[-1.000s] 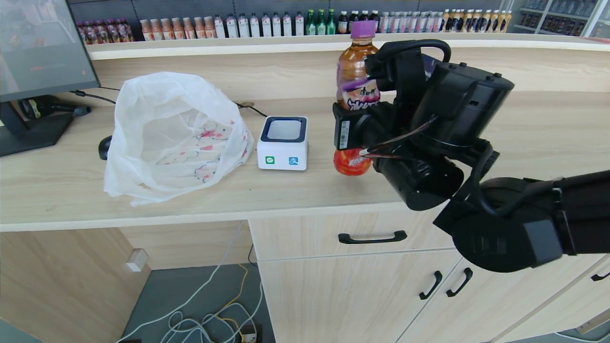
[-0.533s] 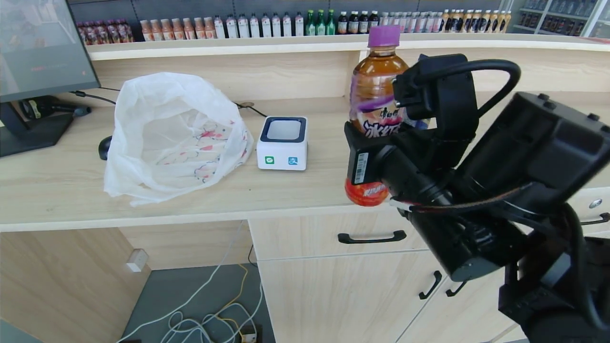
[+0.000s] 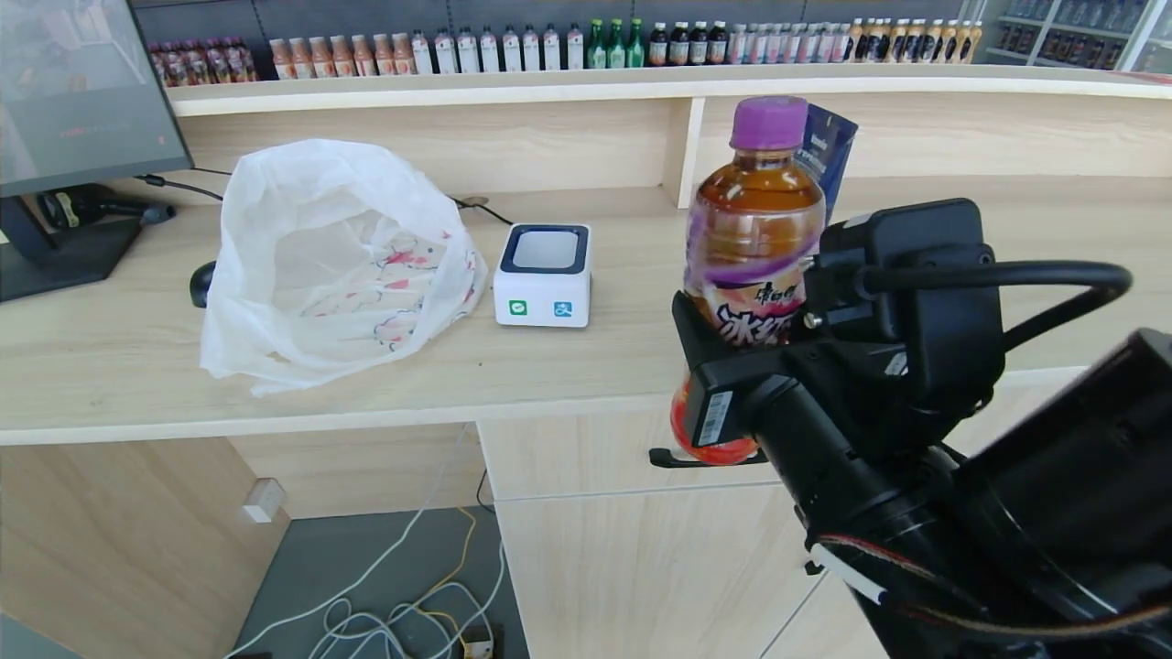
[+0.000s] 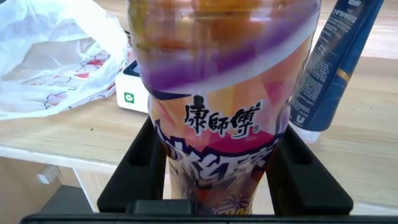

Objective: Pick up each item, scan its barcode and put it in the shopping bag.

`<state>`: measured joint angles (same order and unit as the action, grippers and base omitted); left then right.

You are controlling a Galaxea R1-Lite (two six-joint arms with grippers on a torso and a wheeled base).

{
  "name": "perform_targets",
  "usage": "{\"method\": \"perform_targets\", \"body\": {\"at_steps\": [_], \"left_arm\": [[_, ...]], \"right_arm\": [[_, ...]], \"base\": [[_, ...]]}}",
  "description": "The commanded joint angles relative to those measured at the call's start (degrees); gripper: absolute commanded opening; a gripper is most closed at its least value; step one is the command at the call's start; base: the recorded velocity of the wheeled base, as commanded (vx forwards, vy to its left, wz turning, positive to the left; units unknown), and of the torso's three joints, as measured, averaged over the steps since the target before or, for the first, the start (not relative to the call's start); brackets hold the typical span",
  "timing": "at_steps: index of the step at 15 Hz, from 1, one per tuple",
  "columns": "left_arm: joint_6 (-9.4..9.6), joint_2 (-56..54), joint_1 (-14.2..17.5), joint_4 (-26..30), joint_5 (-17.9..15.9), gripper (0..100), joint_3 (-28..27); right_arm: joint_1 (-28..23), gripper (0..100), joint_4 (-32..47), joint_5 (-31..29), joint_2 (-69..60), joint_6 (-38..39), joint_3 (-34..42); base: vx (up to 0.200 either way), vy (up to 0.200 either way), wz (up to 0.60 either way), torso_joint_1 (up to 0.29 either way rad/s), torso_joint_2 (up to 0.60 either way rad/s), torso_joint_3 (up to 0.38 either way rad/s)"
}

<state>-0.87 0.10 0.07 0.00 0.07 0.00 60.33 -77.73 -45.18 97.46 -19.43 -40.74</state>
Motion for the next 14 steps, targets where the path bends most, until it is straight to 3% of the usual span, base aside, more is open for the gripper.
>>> {"method": "perform_targets", "body": {"at_steps": [1, 5, 9, 14], "left_arm": [[-0.01, 0.0, 0.0, 0.0, 0.0, 100, 0.0], [-0.01, 0.0, 0.0, 0.0, 0.0, 100, 0.0], [-0.01, 0.0, 0.0, 0.0, 0.0, 100, 0.0], [-0.01, 0.0, 0.0, 0.0, 0.0, 100, 0.0]], "right_arm": [[1.1, 0, -1.5, -0.3, 0.4, 0.0, 2.0], [4.0, 0, -7.3, -0.4, 1.1, -0.3, 9.1], [8.8, 0, -7.5, -4.0, 2.8, -2.0, 8.6], [9.5, 0, -8.5, -3.7, 2.6, -9.7, 8.2]], "base": [[0.0, 0.0, 0.0, 0.0, 0.0, 0.0], [0.0, 0.0, 0.0, 0.0, 0.0, 0.0], [0.0, 0.0, 0.0, 0.0, 0.0, 0.0], [0.0, 0.0, 0.0, 0.0, 0.0, 0.0]]}}
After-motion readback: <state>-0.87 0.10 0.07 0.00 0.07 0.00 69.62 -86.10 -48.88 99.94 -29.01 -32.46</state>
